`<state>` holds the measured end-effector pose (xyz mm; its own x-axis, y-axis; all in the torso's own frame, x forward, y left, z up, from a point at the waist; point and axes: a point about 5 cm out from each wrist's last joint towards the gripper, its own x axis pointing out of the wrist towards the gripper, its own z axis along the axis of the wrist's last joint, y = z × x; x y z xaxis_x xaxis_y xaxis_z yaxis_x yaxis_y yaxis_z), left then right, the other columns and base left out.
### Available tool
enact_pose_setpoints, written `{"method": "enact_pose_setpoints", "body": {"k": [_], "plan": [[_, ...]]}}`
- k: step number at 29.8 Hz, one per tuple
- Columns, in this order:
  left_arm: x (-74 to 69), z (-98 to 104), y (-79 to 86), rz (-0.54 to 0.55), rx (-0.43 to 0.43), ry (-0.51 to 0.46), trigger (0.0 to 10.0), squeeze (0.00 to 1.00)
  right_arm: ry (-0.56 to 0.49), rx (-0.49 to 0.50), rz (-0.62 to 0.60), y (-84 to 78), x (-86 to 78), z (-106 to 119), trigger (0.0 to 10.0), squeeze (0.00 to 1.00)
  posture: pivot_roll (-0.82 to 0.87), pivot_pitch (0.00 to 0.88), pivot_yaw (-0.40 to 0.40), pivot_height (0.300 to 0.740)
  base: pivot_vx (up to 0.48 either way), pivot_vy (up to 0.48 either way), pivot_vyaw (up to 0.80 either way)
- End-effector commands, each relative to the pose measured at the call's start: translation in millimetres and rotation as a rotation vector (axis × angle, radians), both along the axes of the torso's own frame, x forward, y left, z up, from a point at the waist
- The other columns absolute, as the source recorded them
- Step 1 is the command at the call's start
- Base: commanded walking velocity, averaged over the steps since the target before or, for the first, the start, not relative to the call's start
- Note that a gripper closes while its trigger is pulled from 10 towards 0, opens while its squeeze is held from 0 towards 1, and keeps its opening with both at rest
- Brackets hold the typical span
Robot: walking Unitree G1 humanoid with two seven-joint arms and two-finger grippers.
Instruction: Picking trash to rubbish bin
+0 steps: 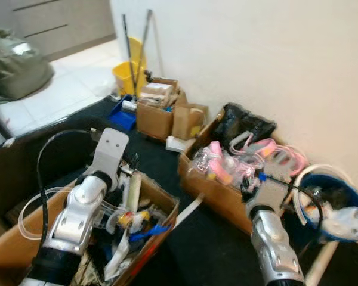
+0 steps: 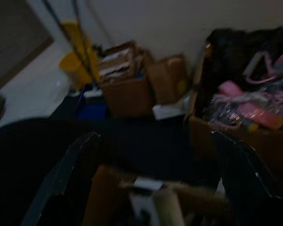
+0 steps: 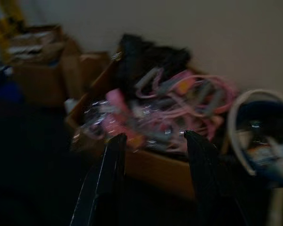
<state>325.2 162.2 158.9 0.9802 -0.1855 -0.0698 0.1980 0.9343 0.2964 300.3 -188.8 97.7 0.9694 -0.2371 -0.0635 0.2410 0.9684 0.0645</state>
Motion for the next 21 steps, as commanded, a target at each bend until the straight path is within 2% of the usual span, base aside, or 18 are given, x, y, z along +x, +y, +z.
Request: {"method": "enact_pose_setpoints", "body": {"k": [1, 6, 13, 21], "plan": [[-1.8, -8, 4.6, 0.022, 0.011, 0.024, 10.0, 0.00, 0.030, 0.019, -0.004, 1.8, -3.6, -7, 10.0, 0.00, 0.01, 0.128, 0.059, 0.740, 0.000, 0.000, -0.80], [-1.8, -9, 6.6, 0.037, 0.008, 0.017, 10.0, 0.00, 0.028, 0.013, -0.015, -0.7, -4.0, -6, 10.0, 0.00, 0.00, 0.127, 0.062, 0.740, 0.000, 0.000, -0.80], [0.8, -13, 19.4, 0.136, -0.022, 0.021, 10.0, 0.00, 0.018, -0.001, -0.019, -2.7, -4.9, -3, 10.0, 0.00, 0.00, 0.132, 0.063, 0.740, 0.000, 0.000, -0.80], [0.6, -14, 22.1, 0.161, -0.035, 0.021, 10.0, 0.00, 0.015, -0.007, -0.016, -2.5, -4.1, -2, 10.0, 0.00, 0.00, 0.130, 0.061, 0.740, 0.000, 0.000, -0.80]]}}
